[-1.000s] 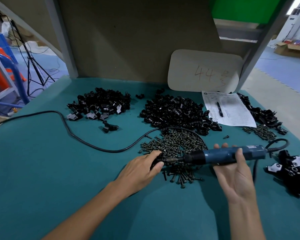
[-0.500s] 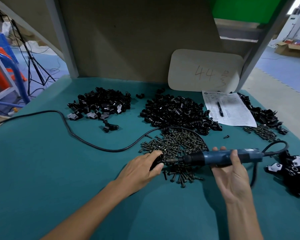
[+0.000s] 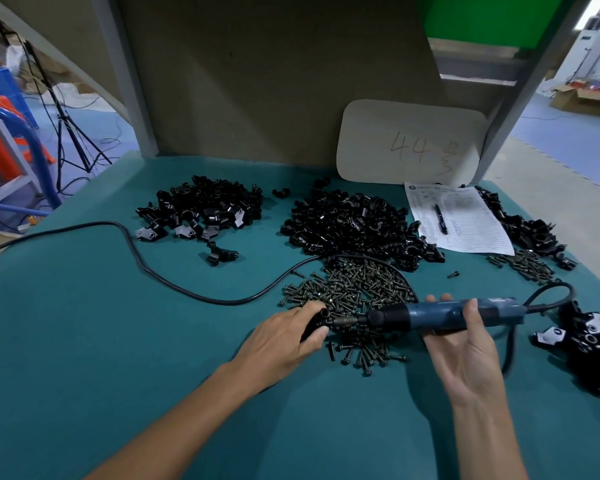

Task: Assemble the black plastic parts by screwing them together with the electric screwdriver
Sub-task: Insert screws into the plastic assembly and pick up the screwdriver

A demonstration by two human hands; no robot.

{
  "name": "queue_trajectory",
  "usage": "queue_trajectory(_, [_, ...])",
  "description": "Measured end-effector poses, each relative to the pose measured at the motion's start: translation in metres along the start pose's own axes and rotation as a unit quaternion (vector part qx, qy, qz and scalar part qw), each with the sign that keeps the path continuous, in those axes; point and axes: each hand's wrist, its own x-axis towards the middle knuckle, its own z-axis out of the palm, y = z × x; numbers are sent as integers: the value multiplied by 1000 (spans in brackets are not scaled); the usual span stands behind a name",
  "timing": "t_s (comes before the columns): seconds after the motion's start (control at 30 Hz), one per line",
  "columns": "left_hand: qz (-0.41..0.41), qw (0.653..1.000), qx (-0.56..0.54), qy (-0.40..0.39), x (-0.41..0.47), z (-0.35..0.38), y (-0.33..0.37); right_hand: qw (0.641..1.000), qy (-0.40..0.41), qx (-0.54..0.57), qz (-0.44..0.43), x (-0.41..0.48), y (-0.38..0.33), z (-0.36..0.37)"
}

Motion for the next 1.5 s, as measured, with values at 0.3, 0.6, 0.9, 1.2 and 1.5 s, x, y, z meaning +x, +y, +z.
queue_trajectory(0.3, [5, 1000, 6, 1, 0, -1, 1, 999, 36, -17, -27, -5, 2, 12])
queue_trajectory(0.6, [2, 1000, 3, 2, 0, -1, 2, 997, 19, -53, -44, -6, 3, 17])
queue_trajectory(0.9, [0, 1000, -5, 3, -1, -2, 2, 998, 41, -14, -47, -1, 7, 18])
queue_trajectory(1.2, [-5, 1000, -8, 2, -1, -2, 2, 997, 51, -14, -48, -2, 10, 21])
queue_trajectory(1.5, [-11, 1000, -23, 0, 0, -1, 1, 957, 126, -250, -75, 16, -55, 9])
